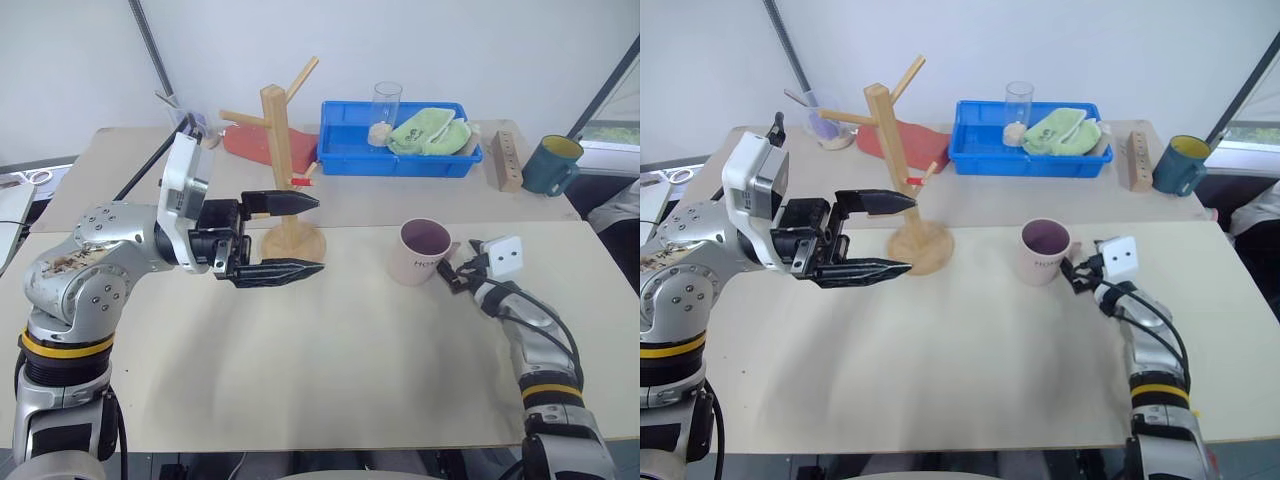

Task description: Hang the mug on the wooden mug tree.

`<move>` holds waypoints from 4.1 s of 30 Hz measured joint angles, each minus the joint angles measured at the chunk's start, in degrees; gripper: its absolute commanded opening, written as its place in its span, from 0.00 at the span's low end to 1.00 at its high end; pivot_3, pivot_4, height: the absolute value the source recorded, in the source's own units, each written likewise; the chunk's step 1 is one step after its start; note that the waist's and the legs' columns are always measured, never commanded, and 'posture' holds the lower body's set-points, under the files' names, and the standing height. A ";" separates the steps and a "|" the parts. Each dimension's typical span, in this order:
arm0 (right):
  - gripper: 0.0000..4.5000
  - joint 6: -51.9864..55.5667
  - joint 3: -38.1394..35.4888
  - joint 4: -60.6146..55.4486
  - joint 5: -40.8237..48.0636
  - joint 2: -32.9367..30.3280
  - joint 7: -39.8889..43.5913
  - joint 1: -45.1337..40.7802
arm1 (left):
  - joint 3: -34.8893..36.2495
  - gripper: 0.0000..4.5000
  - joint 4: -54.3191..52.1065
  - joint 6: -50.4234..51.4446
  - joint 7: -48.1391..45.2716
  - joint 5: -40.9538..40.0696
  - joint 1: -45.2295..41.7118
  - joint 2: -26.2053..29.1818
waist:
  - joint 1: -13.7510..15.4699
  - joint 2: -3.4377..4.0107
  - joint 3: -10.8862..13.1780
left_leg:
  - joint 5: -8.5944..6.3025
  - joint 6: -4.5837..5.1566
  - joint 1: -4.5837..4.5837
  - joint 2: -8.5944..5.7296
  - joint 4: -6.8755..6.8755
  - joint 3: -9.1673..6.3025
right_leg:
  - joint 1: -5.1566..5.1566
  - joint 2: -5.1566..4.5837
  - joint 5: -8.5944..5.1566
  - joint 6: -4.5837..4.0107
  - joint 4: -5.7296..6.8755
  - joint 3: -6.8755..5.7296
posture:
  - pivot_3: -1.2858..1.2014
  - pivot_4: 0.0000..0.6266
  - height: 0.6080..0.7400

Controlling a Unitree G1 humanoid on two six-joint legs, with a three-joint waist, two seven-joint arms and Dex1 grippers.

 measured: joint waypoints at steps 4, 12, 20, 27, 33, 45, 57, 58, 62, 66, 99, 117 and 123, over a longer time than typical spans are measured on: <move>0.80 -0.85 0.06 1.88 0.00 0.04 0.12 -1.30 | 0.00 1.00 0.00 0.00 0.09 0.03 0.10 0.06 | -0.13 0.00 0.00 | 0.00 0.00 0.01 0.00 0.00 0.00 | 0.00 0.00 0.00 0.00 0.00 0.00 | 0.52 0.24 1.00; 0.20 -1.11 0.28 2.68 0.09 1.28 2.71 -1.88 | -0.01 1.00 0.00 -0.02 0.11 0.62 0.10 0.06 | -0.21 0.01 0.00 | 0.00 0.00 0.01 0.00 0.00 -0.01 | 0.00 0.00 0.00 0.00 0.00 -0.01 | 0.52 0.24 1.00; 0.00 -0.87 1.74 -3.67 1.40 -0.65 8.74 1.32 | 0.06 1.00 -0.04 -0.04 0.70 0.82 0.51 0.06 | -0.13 0.04 0.00 | 0.00 0.00 0.01 -0.02 0.01 -0.05 | -0.01 -0.03 0.01 0.01 0.00 -0.02 | 0.52 0.24 1.00; 0.00 5.17 7.50 -22.64 0.77 -9.10 16.79 -1.80 | 4.94 1.00 -1.24 0.03 5.81 0.20 6.95 0.09 | -1.28 0.14 0.02 | -0.01 0.01 -0.03 0.14 -0.04 -0.01 | -0.02 0.10 0.02 0.00 0.04 0.04 | 0.52 0.24 1.00; 0.00 17.98 16.60 -32.77 -3.06 -10.58 20.17 -15.19 | 12.27 1.00 -5.14 1.57 12.83 -3.06 15.41 0.35 | -0.61 0.07 0.05 | 0.00 0.00 0.03 0.31 0.00 -0.16 | -0.09 0.22 0.05 -0.10 0.00 -0.11 | 0.52 0.24 1.00; 0.00 30.65 26.12 -29.18 -7.93 -5.50 21.29 -28.21 | 24.51 1.00 -10.41 6.25 24.12 -14.55 25.14 2.97 | 0.79 0.04 0.04 | 0.02 -0.05 -0.07 0.01 -0.01 -0.16 | -0.22 -0.15 0.10 -0.10 -0.06 -0.14 | 0.52 0.24 1.00; 0.00 31.11 27.93 -24.96 -9.18 -3.71 23.03 -30.46 | 24.87 1.00 -12.12 5.39 27.82 -17.00 25.86 2.99 | 0.02 0.05 0.04 | 0.06 -0.12 -0.07 0.08 -0.13 -0.11 | -0.38 -0.05 0.15 -0.19 -0.02 -0.12 | 0.52 0.24 1.00; 0.00 31.11 28.38 -24.76 -9.29 -3.41 23.27 -30.83 | 24.88 1.00 -12.05 5.34 28.33 -17.64 25.78 2.99 | 0.05 0.05 0.04 | 0.06 -0.12 -0.07 0.08 -0.13 -0.11 | -0.38 -0.06 0.15 -0.19 -0.02 -0.12 | 0.52 0.24 1.00; 0.00 31.19 29.33 -23.97 -9.55 -1.61 23.62 -32.76 | 26.89 1.00 -9.89 5.42 29.75 -20.54 25.39 4.02 | 0.07 0.05 0.04 | 0.06 -0.13 -0.09 0.07 -0.13 -0.10 | -0.45 -0.06 0.16 -0.20 -0.01 -0.12 | 0.52 0.24 1.00; 0.00 31.25 29.33 -21.12 -9.70 0.92 23.19 -35.44 | 28.76 1.00 -7.53 5.70 29.91 -22.26 24.77 6.91 | 0.04 0.05 0.04 | 0.07 -0.15 -0.11 0.04 -0.14 -0.10 | -0.52 -0.06 0.18 -0.23 0.00 -0.12 | 0.52 0.24 1.00; 0.00 24.28 29.81 -4.19 -14.68 7.58 21.31 -41.42 | 26.14 1.00 -7.73 5.70 31.88 -25.09 23.59 7.01 | 0.10 0.04 0.03 | 0.12 -0.22 -0.25 0.00 -0.20 -0.09 | -0.78 -0.09 0.23 -0.29 0.09 -0.10 | 0.52 0.24 1.00; 1.00 28.94 26.99 -15.27 -13.28 2.57 25.01 -35.82 | 24.16 1.00 -5.17 5.62 29.81 -23.49 20.68 7.06 | 0.19 0.03 0.02 | 0.12 -0.23 -0.29 -0.01 -0.21 -0.09 | -0.81 -0.09 0.24 -0.29 0.08 -0.11 | 0.52 0.24 1.00; 1.00 36.94 23.93 -25.74 -9.12 -3.22 27.55 -31.58 | 22.91 1.00 -2.46 5.63 26.71 -21.16 19.23 8.02 | 0.35 0.03 0.03 | 0.12 -0.22 -0.28 -0.01 -0.20 -0.08 | -0.79 -0.08 0.24 -0.29 0.06 -0.11 | 0.52 0.24 1.00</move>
